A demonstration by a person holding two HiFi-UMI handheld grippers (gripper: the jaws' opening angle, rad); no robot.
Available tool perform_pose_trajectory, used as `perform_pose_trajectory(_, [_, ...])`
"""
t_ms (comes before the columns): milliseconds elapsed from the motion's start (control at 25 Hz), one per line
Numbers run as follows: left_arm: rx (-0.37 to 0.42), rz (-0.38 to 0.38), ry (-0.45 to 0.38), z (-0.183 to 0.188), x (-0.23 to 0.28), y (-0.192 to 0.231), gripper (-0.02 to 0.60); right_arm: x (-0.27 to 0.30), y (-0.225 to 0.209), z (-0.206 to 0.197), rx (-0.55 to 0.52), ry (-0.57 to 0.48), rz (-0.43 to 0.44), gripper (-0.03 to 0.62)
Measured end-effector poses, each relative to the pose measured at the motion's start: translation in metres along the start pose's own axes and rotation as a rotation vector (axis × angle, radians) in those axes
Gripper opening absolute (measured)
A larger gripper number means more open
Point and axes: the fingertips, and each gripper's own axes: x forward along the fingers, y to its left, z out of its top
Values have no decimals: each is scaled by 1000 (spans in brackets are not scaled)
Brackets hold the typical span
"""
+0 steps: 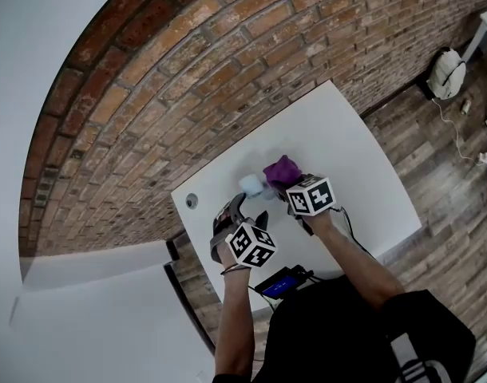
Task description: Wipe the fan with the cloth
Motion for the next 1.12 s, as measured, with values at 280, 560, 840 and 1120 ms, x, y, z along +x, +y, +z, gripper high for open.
perform_pose_trajectory(280, [61, -10, 48, 6, 3, 0, 324, -21, 81, 72, -114, -198, 227, 72])
perform_pose_trajectory(560, [94, -26, 104, 5, 3, -5, 324, -9, 74, 45, -46, -275, 251, 72])
perform_pose_trajectory(840, [82, -25, 104, 4, 3, -5, 324, -5, 6, 24, 138, -141, 113, 72])
perform_pose_trajectory(1120, [70, -27, 103, 5, 3, -4, 324, -15, 92, 53, -51, -206, 318, 72])
